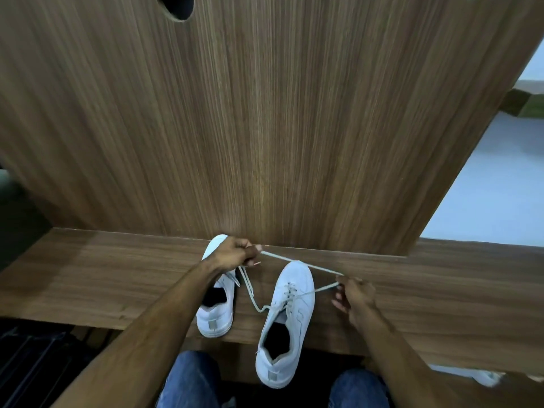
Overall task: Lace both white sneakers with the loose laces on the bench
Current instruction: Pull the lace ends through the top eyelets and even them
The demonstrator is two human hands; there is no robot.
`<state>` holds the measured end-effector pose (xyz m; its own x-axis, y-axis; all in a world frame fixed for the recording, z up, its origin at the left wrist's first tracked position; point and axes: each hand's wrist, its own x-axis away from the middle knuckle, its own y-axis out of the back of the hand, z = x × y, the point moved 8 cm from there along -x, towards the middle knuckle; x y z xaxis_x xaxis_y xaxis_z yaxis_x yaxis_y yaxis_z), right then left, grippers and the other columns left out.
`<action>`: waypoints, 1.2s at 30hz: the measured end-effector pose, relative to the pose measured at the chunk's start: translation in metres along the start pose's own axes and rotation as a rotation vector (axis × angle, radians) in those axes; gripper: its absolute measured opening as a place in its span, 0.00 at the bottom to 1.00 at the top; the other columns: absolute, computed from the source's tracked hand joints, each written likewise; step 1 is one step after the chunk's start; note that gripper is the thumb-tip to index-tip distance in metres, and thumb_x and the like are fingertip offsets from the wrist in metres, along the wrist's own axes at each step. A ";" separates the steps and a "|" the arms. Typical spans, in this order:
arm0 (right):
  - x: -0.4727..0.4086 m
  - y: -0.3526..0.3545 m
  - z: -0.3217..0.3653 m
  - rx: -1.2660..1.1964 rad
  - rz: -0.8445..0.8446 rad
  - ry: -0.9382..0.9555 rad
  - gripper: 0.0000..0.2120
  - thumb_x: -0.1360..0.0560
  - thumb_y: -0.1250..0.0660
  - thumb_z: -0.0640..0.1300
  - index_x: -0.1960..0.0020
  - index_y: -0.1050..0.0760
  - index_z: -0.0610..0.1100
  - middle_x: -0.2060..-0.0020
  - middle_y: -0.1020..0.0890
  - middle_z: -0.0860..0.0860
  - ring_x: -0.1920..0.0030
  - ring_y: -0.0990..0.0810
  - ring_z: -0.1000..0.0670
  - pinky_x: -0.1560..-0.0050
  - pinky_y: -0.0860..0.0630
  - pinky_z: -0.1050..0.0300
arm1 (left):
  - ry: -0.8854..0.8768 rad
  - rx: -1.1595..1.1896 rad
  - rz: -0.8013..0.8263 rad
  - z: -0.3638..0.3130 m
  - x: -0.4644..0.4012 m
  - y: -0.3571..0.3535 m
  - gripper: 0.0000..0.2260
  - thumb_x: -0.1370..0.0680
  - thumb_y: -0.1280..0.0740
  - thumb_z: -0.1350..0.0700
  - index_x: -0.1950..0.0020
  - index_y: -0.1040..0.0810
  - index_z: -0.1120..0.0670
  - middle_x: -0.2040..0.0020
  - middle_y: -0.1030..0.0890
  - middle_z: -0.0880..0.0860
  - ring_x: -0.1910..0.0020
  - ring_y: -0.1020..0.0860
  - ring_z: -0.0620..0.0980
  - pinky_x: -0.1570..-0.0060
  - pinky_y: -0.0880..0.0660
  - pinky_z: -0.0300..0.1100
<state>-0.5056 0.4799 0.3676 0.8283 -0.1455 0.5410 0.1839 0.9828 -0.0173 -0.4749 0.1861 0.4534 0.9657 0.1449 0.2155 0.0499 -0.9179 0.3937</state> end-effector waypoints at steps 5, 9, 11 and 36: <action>0.021 -0.033 0.012 0.246 0.186 0.257 0.14 0.26 0.31 0.35 0.44 0.26 0.47 0.60 0.21 0.47 0.69 0.26 0.51 0.72 0.27 0.59 | -0.036 -0.009 0.036 -0.001 0.005 -0.018 0.13 0.24 0.29 0.54 0.67 0.23 0.55 0.71 0.23 0.51 0.68 0.26 0.45 0.59 0.27 0.42; 0.055 -0.096 0.026 0.493 0.481 0.530 0.14 0.27 0.30 0.35 0.48 0.24 0.52 0.65 0.24 0.51 0.70 0.25 0.56 0.70 0.27 0.59 | -0.064 0.012 0.144 -0.016 0.005 -0.053 0.10 0.24 0.29 0.55 0.64 0.22 0.56 0.67 0.21 0.54 0.67 0.25 0.47 0.64 0.28 0.39; 0.058 -0.106 0.029 0.583 0.475 0.633 0.08 0.26 0.32 0.38 0.62 0.22 0.48 0.70 0.23 0.52 0.73 0.26 0.58 0.67 0.27 0.52 | -0.053 0.031 0.173 -0.017 0.005 -0.061 0.09 0.24 0.29 0.56 0.63 0.22 0.58 0.66 0.19 0.54 0.67 0.23 0.48 0.64 0.24 0.41; 0.036 -0.069 -0.050 0.949 0.346 0.493 0.12 0.40 0.32 0.62 0.64 0.30 0.57 0.66 0.22 0.58 0.60 0.21 0.55 0.60 0.26 0.59 | -0.194 0.193 -0.422 -0.016 0.020 -0.026 0.09 0.27 0.28 0.63 0.63 0.23 0.53 0.66 0.17 0.49 0.65 0.19 0.41 0.58 0.22 0.38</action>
<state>-0.4616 0.4012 0.3466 0.9142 0.3294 0.2362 -0.3999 0.6375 0.6586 -0.4613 0.2188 0.4618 0.8799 0.4636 -0.1042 0.4747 -0.8482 0.2348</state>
